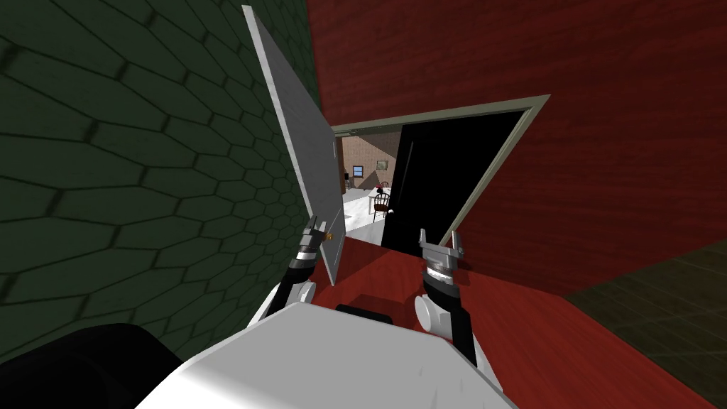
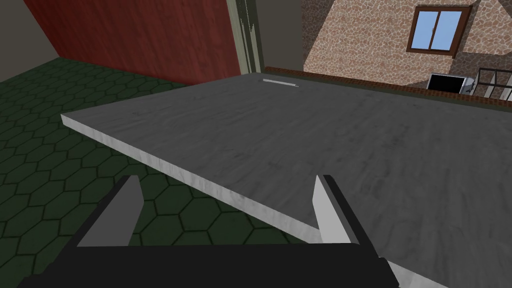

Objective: Pull the door open

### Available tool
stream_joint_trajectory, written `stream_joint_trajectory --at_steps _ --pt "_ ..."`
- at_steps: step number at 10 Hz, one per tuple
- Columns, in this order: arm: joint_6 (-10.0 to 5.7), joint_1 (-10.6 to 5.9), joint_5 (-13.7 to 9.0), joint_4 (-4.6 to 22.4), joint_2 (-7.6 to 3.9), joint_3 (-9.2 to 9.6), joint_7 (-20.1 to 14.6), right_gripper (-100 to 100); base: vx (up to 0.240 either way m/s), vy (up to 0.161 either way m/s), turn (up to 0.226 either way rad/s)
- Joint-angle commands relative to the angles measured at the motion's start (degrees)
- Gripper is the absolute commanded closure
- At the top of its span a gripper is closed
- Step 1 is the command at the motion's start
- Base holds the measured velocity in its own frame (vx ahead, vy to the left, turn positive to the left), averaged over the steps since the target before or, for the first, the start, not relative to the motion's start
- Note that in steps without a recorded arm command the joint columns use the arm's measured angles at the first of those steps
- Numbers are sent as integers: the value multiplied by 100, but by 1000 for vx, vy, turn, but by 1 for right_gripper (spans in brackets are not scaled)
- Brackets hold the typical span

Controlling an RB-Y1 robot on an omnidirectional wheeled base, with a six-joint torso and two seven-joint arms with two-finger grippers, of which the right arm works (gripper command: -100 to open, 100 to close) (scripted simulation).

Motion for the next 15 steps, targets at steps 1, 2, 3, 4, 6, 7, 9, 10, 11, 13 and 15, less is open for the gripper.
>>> stream_joint_trajectory --at_steps 1,2,3,4,6,7,9,10,11,13,15 --pt "-2 -64 -97 173 -39 56 -156 -100 101 0 2" --pt "-19 -108 -155 302 -64 90 -248 -100 109 -1 1" --pt "-35 -152 -213 430 -89 125 -340 -100 111 -4 1" --pt "-53 -198 -273 564 -115 161 -435 -100 104 0 5" --pt "-90 -295 -401 842 -166 237 -638 -100 92 -5 0" --pt "-109 -344 -465 990 -191 275 -739 -100 90 0 5" --pt "-146 -442 -594 1276 -242 353 -944 -100 102 0 1" --pt "-166 -494 -662 1427 -267 393 -1052 -100 95 -15 2" --pt "-185 -545 -730 1578 -292 434 -1159 -100 104 -5 6" --pt "-225 -649 -866 1873 -343 515 -1375 -100 101 -9 1" --pt "-265 -754 -1005 2187 -392 598 -1594 -100 99 -1 2"
